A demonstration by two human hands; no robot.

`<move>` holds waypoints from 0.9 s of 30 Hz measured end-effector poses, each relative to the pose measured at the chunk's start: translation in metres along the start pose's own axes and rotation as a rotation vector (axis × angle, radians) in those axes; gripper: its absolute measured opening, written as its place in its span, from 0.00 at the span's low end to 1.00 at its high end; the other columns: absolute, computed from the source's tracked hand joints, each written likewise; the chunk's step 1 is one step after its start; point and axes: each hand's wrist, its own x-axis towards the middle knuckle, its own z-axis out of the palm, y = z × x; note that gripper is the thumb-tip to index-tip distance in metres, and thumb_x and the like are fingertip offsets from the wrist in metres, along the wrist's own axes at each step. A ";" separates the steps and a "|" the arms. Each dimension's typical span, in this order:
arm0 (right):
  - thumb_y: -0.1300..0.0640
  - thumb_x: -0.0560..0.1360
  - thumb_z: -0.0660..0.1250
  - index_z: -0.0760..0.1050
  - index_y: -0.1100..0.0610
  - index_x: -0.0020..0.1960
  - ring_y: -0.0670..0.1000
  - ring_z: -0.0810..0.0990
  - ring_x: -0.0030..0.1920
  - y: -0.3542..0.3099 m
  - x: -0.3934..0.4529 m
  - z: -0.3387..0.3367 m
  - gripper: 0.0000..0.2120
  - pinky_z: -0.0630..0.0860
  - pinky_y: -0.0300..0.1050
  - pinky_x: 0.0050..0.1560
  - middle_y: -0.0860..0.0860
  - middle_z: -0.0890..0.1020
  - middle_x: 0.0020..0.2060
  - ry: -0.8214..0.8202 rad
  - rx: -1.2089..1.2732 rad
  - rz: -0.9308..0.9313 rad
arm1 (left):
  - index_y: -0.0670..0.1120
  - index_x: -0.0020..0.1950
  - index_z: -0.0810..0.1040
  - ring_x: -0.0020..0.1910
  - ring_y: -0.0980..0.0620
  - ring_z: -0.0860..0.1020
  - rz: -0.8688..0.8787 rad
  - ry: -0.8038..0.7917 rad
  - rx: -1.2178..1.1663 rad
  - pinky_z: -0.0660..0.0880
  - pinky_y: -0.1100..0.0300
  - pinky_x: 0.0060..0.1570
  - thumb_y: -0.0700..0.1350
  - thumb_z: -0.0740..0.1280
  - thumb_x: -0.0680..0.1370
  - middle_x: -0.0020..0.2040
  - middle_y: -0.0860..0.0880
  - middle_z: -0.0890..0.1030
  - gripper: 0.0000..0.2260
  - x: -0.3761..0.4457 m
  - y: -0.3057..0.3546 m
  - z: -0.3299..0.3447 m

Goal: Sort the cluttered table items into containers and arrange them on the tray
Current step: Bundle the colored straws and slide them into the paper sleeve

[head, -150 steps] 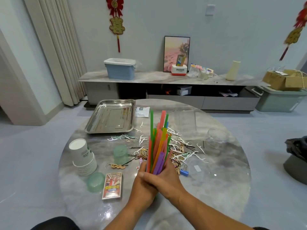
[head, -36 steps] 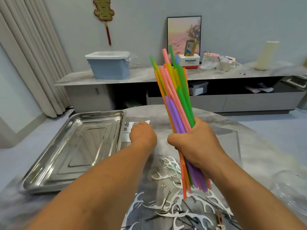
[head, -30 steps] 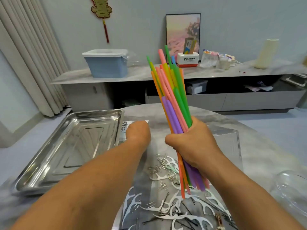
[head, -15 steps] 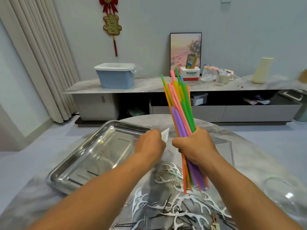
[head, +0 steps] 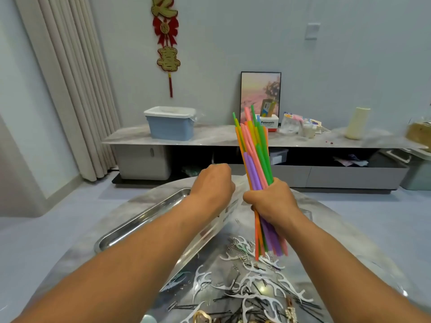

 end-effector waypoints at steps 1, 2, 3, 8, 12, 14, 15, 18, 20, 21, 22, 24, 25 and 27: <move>0.53 0.61 0.74 0.73 0.54 0.46 0.57 0.84 0.37 -0.004 -0.002 -0.002 0.16 0.82 0.51 0.35 0.56 0.82 0.38 0.002 0.003 -0.005 | 0.41 0.48 0.78 0.40 0.42 0.74 0.006 0.004 0.001 0.68 0.54 0.38 0.38 0.62 0.79 0.46 0.42 0.80 0.05 -0.002 0.003 -0.006; 0.53 0.61 0.73 0.73 0.54 0.46 0.57 0.83 0.36 -0.008 -0.004 -0.004 0.17 0.81 0.50 0.34 0.56 0.82 0.38 0.004 0.009 -0.010 | 0.41 0.48 0.77 0.40 0.43 0.74 0.009 0.005 0.005 0.69 0.54 0.37 0.37 0.62 0.79 0.45 0.42 0.80 0.05 -0.006 0.004 -0.013; 0.52 0.60 0.73 0.73 0.54 0.46 0.56 0.83 0.35 -0.011 -0.006 -0.006 0.17 0.80 0.48 0.32 0.56 0.82 0.38 0.008 0.021 -0.014 | 0.41 0.48 0.77 0.39 0.43 0.75 0.013 0.002 0.013 0.69 0.54 0.37 0.37 0.62 0.79 0.44 0.42 0.80 0.04 -0.009 0.006 -0.018; 0.51 0.57 0.72 0.72 0.52 0.47 0.53 0.79 0.32 -0.034 -0.023 -0.014 0.20 0.75 0.45 0.31 0.53 0.79 0.36 0.016 0.081 -0.085 | 0.42 0.45 0.74 0.41 0.42 0.78 0.082 0.001 0.039 0.74 0.50 0.38 0.35 0.61 0.77 0.43 0.44 0.80 0.04 -0.030 0.008 -0.048; 0.52 0.59 0.73 0.73 0.50 0.48 0.55 0.82 0.36 -0.055 -0.035 -0.024 0.19 0.83 0.53 0.38 0.52 0.81 0.37 -0.010 0.056 -0.158 | 0.48 0.47 0.71 0.45 0.42 0.77 0.166 0.063 -0.008 0.77 0.47 0.44 0.38 0.63 0.77 0.45 0.46 0.80 0.05 -0.048 0.008 -0.071; 0.52 0.59 0.74 0.74 0.50 0.49 0.56 0.84 0.38 -0.066 -0.042 -0.031 0.19 0.84 0.55 0.41 0.53 0.82 0.39 -0.034 0.028 -0.192 | 0.49 0.49 0.69 0.42 0.40 0.76 0.207 0.119 -0.036 0.76 0.45 0.42 0.38 0.63 0.78 0.43 0.44 0.80 0.06 -0.056 0.012 -0.083; 0.52 0.60 0.75 0.74 0.50 0.49 0.56 0.84 0.38 -0.071 -0.046 -0.034 0.19 0.84 0.55 0.41 0.54 0.82 0.39 -0.046 0.016 -0.206 | 0.48 0.49 0.68 0.41 0.39 0.76 0.225 0.142 -0.039 0.75 0.44 0.40 0.39 0.64 0.78 0.43 0.43 0.79 0.07 -0.060 0.013 -0.089; 0.53 0.60 0.75 0.74 0.51 0.48 0.55 0.83 0.37 -0.083 -0.061 -0.046 0.18 0.83 0.52 0.39 0.54 0.81 0.38 -0.052 -0.030 -0.240 | 0.48 0.48 0.65 0.39 0.38 0.75 0.273 0.201 -0.051 0.74 0.43 0.38 0.40 0.64 0.78 0.40 0.43 0.78 0.09 -0.076 0.017 -0.104; 0.52 0.59 0.75 0.74 0.51 0.47 0.55 0.82 0.35 -0.089 -0.071 -0.051 0.18 0.81 0.51 0.37 0.53 0.81 0.37 -0.059 -0.079 -0.263 | 0.49 0.48 0.64 0.37 0.37 0.75 0.287 0.241 -0.051 0.74 0.42 0.37 0.41 0.64 0.79 0.38 0.43 0.78 0.09 -0.086 0.017 -0.110; 0.51 0.59 0.75 0.73 0.50 0.47 0.54 0.82 0.36 -0.091 -0.076 -0.054 0.18 0.81 0.50 0.37 0.53 0.80 0.37 -0.067 -0.111 -0.275 | 0.49 0.47 0.63 0.36 0.37 0.75 0.295 0.263 -0.045 0.74 0.42 0.37 0.41 0.63 0.80 0.37 0.43 0.77 0.09 -0.091 0.016 -0.113; 0.51 0.59 0.75 0.73 0.48 0.46 0.54 0.81 0.36 -0.094 -0.083 -0.056 0.18 0.80 0.49 0.37 0.52 0.80 0.37 -0.079 -0.150 -0.288 | 0.48 0.47 0.63 0.35 0.37 0.74 0.305 0.282 -0.043 0.74 0.41 0.36 0.41 0.63 0.80 0.36 0.43 0.76 0.09 -0.098 0.015 -0.116; 0.50 0.60 0.75 0.71 0.47 0.45 0.52 0.81 0.36 -0.100 -0.096 -0.060 0.18 0.78 0.47 0.36 0.50 0.80 0.38 -0.108 -0.208 -0.315 | 0.48 0.47 0.63 0.34 0.37 0.74 0.323 0.322 -0.059 0.73 0.42 0.35 0.41 0.64 0.80 0.35 0.44 0.76 0.09 -0.109 0.015 -0.121; 0.49 0.60 0.75 0.71 0.46 0.45 0.51 0.81 0.36 -0.102 -0.102 -0.062 0.18 0.77 0.45 0.35 0.49 0.80 0.37 -0.115 -0.229 -0.332 | 0.47 0.47 0.63 0.34 0.37 0.73 0.331 0.343 -0.071 0.72 0.43 0.34 0.41 0.65 0.79 0.34 0.44 0.76 0.10 -0.113 0.015 -0.123; 0.49 0.59 0.75 0.72 0.46 0.43 0.51 0.81 0.34 -0.108 -0.115 -0.066 0.16 0.77 0.45 0.34 0.48 0.80 0.35 -0.125 -0.254 -0.361 | 0.47 0.46 0.63 0.33 0.37 0.72 0.341 0.392 -0.099 0.69 0.45 0.32 0.41 0.67 0.78 0.33 0.46 0.74 0.11 -0.125 0.016 -0.129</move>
